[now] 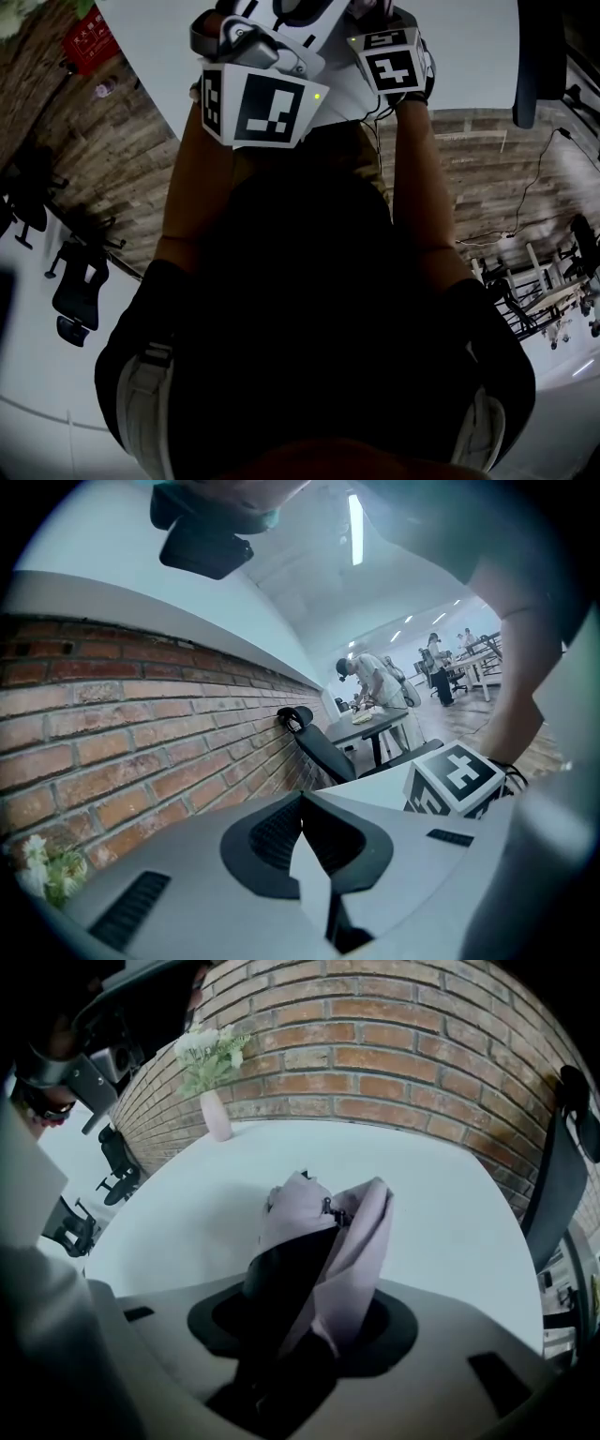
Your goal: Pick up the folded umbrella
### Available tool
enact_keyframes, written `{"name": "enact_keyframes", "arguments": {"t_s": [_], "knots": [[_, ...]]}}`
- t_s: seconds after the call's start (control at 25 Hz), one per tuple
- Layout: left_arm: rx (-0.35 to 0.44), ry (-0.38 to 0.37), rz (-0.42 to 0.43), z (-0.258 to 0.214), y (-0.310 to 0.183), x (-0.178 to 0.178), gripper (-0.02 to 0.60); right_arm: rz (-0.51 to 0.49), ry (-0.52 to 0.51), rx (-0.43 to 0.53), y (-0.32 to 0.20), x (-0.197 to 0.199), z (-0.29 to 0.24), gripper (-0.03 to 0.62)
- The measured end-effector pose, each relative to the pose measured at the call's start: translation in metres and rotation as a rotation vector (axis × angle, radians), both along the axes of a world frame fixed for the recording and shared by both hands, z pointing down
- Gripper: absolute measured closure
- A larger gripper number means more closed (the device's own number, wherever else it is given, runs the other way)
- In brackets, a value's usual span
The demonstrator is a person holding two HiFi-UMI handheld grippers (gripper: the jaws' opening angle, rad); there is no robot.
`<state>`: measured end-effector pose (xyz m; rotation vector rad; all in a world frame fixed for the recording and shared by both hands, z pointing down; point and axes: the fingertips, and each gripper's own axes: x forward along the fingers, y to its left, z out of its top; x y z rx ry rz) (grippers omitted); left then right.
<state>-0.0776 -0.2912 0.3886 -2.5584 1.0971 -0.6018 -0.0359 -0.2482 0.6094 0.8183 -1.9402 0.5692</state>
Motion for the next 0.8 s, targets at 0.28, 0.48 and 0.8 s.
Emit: {"name": "enact_keyframes", "arguments": {"t_s": [0.28,0.48,0.8], "knots": [[-0.008,-0.033,-0.048,0.005,-0.002,-0.005,0.571,-0.005,-0.012,0.017,0.0,-0.001,-0.001,0.361],[-0.014,-0.038,-0.062,0.005,-0.002,-0.008,0.571,-0.037,-0.029,0.062,0.003,-0.001,-0.011,0.368],[0.006,-0.041,-0.058,-0.006,0.004,-0.001,0.571,-0.027,-0.074,0.148,-0.004,0.005,-0.041,0.37]]}}
